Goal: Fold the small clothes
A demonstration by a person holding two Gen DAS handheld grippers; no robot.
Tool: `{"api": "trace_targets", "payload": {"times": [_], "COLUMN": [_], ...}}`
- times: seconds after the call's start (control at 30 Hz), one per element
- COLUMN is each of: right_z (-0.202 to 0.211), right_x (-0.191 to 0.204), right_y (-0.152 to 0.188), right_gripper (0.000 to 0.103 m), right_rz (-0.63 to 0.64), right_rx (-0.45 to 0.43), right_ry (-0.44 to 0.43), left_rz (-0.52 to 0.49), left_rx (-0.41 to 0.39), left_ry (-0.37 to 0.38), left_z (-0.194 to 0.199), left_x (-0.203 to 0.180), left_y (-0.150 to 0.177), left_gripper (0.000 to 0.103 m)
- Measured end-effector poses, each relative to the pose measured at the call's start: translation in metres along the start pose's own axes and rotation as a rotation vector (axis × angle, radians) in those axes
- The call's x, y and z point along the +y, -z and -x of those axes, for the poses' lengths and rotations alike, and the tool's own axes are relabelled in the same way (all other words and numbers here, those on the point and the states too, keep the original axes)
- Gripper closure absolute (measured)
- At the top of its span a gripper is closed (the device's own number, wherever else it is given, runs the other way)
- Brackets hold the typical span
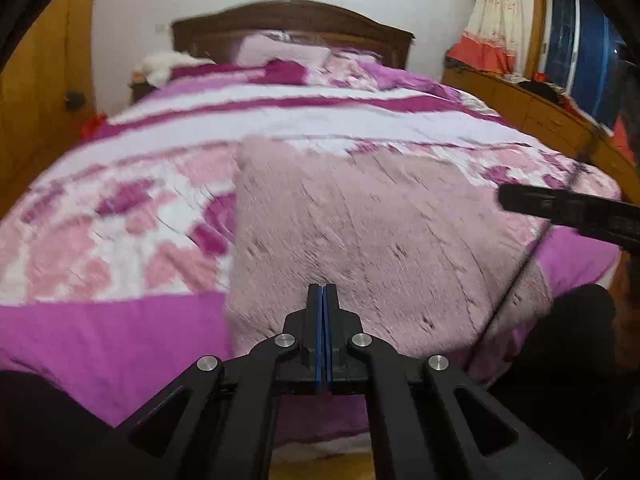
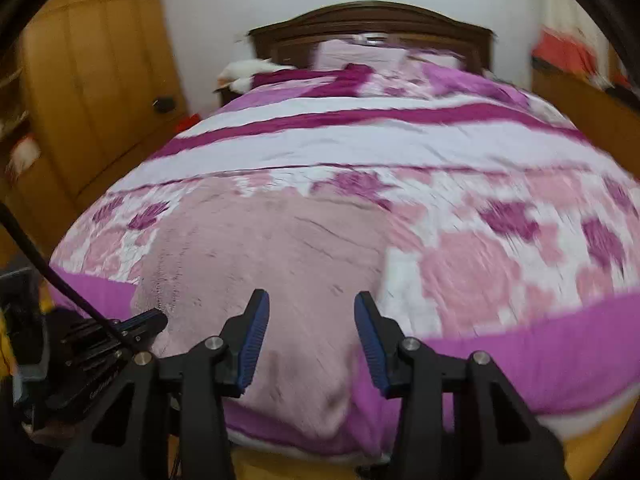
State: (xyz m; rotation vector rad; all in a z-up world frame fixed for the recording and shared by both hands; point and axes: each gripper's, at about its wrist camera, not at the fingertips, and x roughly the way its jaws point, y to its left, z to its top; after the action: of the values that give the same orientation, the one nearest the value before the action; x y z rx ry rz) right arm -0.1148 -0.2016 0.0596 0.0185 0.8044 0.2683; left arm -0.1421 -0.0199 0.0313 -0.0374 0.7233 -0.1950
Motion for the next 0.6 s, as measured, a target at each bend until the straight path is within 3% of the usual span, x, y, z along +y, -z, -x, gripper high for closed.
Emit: {"api": "trace_targets", "payload": {"times": [0.1, 0.23, 0.3, 0.37, 0.47, 0.6], "right_z": [-0.026, -0.062, -0.095, -0.11, -0.108, -0.088], "right_x": [-0.001, -0.004, -0.017, -0.022, -0.014, -0.014], "right_y": [-0.014, -0.026, -0.024, -0.021, -0.031, -0.041], "right_gripper": [0.071, 0.074, 0.079, 0.08, 0.08, 0.08], "right_rz": [-0.014, -0.017, -0.051, -0.059, -0.009, -0.03], "right_rx": [0.027, 0.064, 0.143, 0.145, 0.168, 0.131], "right_ry": [0.02, 0.06, 0.088, 0.083, 0.125, 0.13], "left_rz": [-0.001, 0.018, 0.043, 0.019, -0.017, 0.034], "left_rx": [-0.007, 0.038, 0.083, 0.086, 0.084, 0.104], "left_ry": [-0.045, -0.058, -0.028, -0.036, -0.067, -0.028], "left_z": [0.0, -0.007, -0.014, -0.015, -0.015, -0.012], "left_x": [0.008, 0.022, 0.024, 0.019, 0.012, 0.02], "left_y": [-0.004, 0.001, 0.003, 0.007, 0.011, 0.009], "left_gripper": [0.103, 0.103, 0.103, 0.103, 0.103, 0.103]}}
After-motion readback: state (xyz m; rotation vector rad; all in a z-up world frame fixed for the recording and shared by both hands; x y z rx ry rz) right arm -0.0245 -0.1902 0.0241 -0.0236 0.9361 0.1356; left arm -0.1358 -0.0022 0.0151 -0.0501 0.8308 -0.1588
